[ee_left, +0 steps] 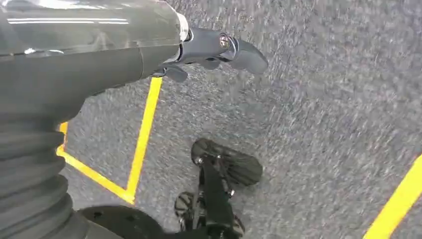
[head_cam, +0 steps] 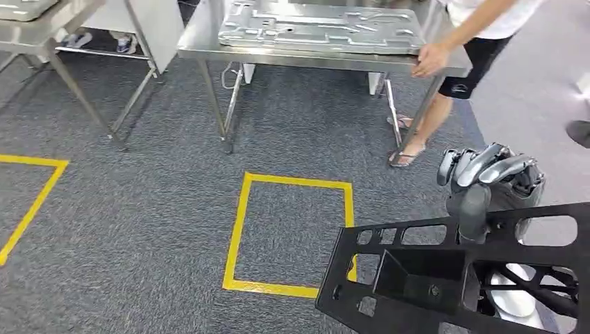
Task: Take the parts from the cabinet and place them on the table.
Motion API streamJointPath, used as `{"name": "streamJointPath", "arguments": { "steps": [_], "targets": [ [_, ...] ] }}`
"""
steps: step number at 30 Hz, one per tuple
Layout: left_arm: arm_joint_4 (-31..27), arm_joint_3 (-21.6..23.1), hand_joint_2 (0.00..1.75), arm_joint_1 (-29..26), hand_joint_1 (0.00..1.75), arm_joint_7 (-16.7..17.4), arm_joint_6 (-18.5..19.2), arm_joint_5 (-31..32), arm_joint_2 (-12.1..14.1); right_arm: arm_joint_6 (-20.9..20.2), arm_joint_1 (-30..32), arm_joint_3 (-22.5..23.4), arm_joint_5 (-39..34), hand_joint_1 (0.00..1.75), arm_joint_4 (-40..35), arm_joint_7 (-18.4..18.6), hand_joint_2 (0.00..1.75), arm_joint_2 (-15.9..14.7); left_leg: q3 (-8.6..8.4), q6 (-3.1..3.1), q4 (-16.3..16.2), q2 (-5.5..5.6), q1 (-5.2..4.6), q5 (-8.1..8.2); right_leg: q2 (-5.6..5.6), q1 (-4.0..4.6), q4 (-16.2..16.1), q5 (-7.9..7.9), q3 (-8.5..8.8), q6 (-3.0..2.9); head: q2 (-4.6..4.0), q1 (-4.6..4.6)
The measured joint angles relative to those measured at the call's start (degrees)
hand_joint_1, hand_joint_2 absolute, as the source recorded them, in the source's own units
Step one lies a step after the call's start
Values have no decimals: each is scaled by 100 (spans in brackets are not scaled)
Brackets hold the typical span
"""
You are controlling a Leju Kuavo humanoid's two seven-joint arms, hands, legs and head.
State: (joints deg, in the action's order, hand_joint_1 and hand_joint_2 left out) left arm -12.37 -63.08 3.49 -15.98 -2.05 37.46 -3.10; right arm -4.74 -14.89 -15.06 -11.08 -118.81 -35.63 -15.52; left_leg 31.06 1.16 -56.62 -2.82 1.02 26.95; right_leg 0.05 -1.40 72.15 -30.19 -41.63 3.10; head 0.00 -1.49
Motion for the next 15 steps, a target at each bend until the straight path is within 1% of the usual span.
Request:
{"name": "streamJointPath", "arguments": {
  "steps": [1, 2, 3, 4, 7, 8, 9, 10, 11, 12, 13, 14, 15],
  "targets": [
    [0, 9, 175, 17, 0, 13, -2, 13, -15, 2, -1, -4, 37, 175, 0, 6, 175, 20, -27, -19, -7, -58, 3, 28, -59, -4, -573, 290, 299, -5, 0, 0],
    [0, 11, 175, 29, 0, 15, 0, 20, -28, 17, -9, -9, 78, 175, 0, 6, 175, 37, -58, -55, -18, -75, 5, 56, -146, -6, -1170, 531, 617, -18, 0, -4],
    [0, 11, 175, 44, 0, 15, 0, 26, -28, 44, -17, -11, 127, 175, 4, 6, 175, 59, -59, -99, -23, -98, -7, 82, -189, 13, -1461, 485, 770, -54, 0, 4],
    [0, 11, 175, 68, 0, 15, -2, 28, -28, 74, -8, -20, 186, 175, 9, 6, 175, 92, -50, -136, -35, -126, -31, 103, -148, 56, -1473, 521, 763, -114, 0, 9],
    [0, 11, 175, 128, 0, 48, -2, 31, -28, 94, -6, -24, 282, 175, 28, 11, 175, 118, -109, -229, -1, -171, -27, 109, -94, 87, -1439, 476, 753, -221, 0, 0],
    [0, 13, 175, 131, 0, 48, -2, 31, -28, 96, -9, -26, 288, 175, 26, 11, 175, 144, -108, -273, -24, -108, -3, 148, -83, 30, -1484, 503, 782, -273, 0, 11],
    [0, 13, 175, 132, 0, 48, -2, 31, -28, 96, -22, -26, 293, 175, 26, 9, 175, 171, -62, -287, -168, 59, 6, 256, -80, 29, -1492, 500, 791, -303, 0, 15],
    [0, 13, 175, 125, 0, 52, -2, 33, -31, 96, -30, -24, 299, 175, 28, 9, 175, 194, 98, -292, -506, 159, 10, 467, -81, 30, -1491, 492, 791, -339, 0, 22],
    [0, 13, 175, 110, 0, 59, -2, 37, -33, 96, -28, -26, 315, 175, 28, 11, 175, 201, 347, -303, -1005, 209, 10, 713, -71, 43, -1491, 488, 791, -354, 0, 28],
    [0, 13, 175, 93, 0, 77, -4, 35, -31, 105, -25, -35, 348, 175, 28, 13, 175, 230, 614, -311, -1517, 232, 8, 909, -52, 61, -1488, 481, 789, -372, 0, 28],
    [0, 13, 175, 79, 0, 94, -4, 35, -31, 127, -16, -57, 404, 175, 33, 24, 175, 255, 820, -307, -1882, 233, 8, 980, -18, 76, -1486, 478, 793, -377, 0, 28],
    [0, 11, 175, 71, 0, 101, -4, 37, -28, 153, -12, -88, 470, 175, 37, 28, 175, 286, 891, -295, -1940, 233, 7, 895, 6, 89, -1486, 470, 805, -388, 0, 26],
    [0, 11, 175, 68, 0, 103, -4, 37, -28, 188, -11, -127, 520, 175, 42, 41, 175, 310, 832, -275, -1731, 234, 4, 688, 34, 97, -1485, 461, 823, -390, 0, 31]
  ]
}}
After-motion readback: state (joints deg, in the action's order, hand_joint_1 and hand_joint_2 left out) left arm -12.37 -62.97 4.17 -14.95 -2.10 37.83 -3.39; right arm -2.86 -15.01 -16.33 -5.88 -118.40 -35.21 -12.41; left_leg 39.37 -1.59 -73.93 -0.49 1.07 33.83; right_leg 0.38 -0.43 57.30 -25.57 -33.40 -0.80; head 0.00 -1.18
